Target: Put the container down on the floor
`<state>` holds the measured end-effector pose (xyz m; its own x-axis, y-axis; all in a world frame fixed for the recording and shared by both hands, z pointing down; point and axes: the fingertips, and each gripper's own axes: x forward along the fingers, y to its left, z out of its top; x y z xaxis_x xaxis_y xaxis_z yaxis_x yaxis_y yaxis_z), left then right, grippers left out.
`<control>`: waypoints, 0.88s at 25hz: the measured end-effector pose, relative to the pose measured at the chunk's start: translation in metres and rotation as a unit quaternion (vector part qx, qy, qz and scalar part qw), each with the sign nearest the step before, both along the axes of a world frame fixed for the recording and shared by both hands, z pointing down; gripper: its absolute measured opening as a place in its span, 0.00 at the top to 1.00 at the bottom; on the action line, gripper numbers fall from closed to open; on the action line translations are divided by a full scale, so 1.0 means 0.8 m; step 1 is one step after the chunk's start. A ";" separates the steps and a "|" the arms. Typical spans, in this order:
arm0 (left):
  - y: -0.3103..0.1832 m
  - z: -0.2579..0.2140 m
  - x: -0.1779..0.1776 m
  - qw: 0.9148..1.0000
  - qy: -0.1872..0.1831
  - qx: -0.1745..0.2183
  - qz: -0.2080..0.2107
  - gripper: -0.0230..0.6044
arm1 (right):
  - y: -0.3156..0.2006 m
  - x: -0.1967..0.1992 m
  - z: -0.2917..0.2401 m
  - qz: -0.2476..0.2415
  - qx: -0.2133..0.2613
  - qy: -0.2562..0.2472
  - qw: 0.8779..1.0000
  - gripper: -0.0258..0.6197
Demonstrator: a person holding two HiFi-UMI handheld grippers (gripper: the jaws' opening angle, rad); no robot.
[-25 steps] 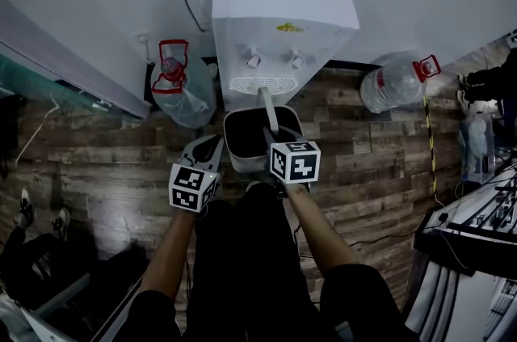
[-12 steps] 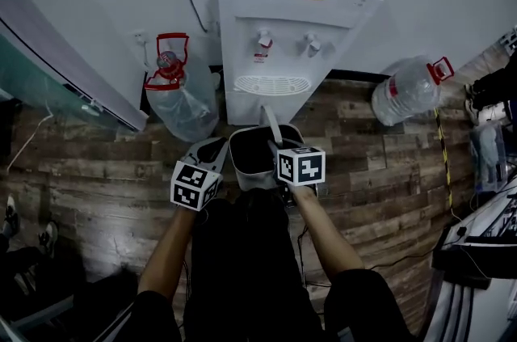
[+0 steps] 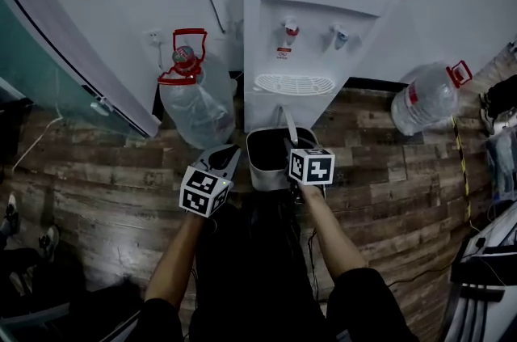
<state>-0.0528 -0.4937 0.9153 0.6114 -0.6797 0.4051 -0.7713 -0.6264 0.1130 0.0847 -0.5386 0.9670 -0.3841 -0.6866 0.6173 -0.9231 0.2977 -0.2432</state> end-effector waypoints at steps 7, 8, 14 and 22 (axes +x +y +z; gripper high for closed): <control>0.021 0.025 -0.008 1.000 -0.002 -0.001 0.010 0.94 | 0.002 -0.008 0.044 0.014 0.152 0.003 0.988 0.86; 0.025 0.027 -0.008 1.000 -0.005 -0.001 0.013 0.94 | 0.004 -0.005 0.059 0.018 0.142 0.002 0.990 0.86; 0.033 0.030 -0.020 1.000 -0.004 0.004 0.009 0.94 | 0.022 -0.007 0.084 0.022 0.128 0.005 0.992 0.86; 0.038 0.049 -0.012 1.000 -0.001 -0.008 0.020 0.94 | 0.029 -0.008 0.101 0.016 0.133 0.037 0.990 0.88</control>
<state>-0.0621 -0.4634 0.9545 0.6372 -0.6483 0.4167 -0.7457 -0.6553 0.1207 0.0785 -0.5152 1.0479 -0.3199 -0.8395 0.4391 -0.9455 0.3123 -0.0918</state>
